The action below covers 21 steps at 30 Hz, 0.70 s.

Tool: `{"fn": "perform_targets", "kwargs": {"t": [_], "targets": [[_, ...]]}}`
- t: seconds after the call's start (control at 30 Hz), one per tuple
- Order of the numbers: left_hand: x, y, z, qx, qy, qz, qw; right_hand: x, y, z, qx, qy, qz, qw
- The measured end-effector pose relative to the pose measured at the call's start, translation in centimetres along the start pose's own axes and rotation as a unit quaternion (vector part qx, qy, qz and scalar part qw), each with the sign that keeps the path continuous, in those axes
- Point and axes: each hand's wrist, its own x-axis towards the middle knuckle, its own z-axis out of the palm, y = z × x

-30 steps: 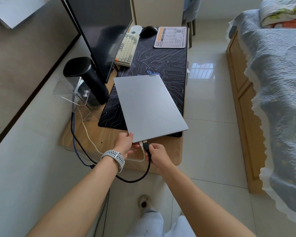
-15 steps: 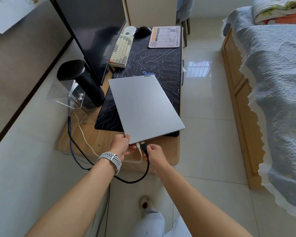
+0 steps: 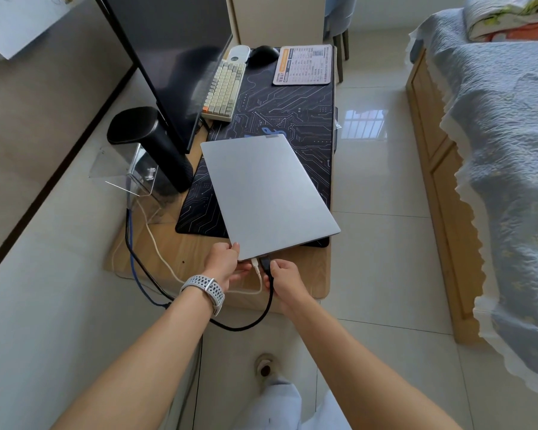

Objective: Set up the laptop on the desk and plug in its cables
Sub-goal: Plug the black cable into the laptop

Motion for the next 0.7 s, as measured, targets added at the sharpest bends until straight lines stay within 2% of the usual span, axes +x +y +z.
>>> {"fn": "perform_targets", "kwargs": {"t": [0.7], "targets": [[0.1,0.1,0.0,0.001,0.008,-0.008,1.000,0.1,-1.2,-0.1,-0.015,0.004,0.020,1.000]]}}
